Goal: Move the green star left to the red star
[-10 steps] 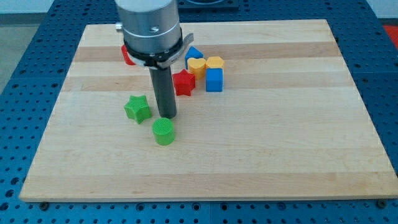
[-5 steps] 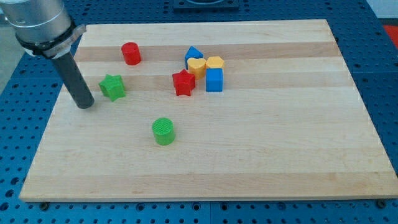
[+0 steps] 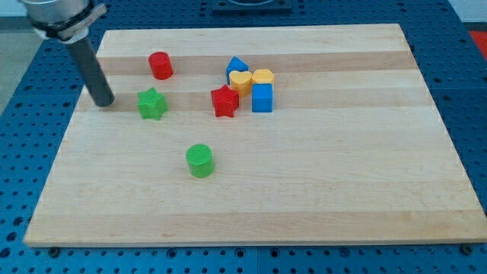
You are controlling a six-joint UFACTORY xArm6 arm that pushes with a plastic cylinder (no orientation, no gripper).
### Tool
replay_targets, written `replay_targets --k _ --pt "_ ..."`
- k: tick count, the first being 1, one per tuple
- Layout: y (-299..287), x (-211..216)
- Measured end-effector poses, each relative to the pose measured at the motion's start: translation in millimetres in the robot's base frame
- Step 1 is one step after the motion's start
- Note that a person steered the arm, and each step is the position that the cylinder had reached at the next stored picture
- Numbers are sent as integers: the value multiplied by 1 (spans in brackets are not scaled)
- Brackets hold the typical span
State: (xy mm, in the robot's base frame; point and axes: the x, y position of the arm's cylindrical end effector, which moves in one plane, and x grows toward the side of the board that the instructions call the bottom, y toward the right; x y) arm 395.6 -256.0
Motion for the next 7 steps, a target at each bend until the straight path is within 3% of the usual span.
replay_targets --k 1,3,7 --pt "22 17" --pt "112 -20" --pt "100 -3"
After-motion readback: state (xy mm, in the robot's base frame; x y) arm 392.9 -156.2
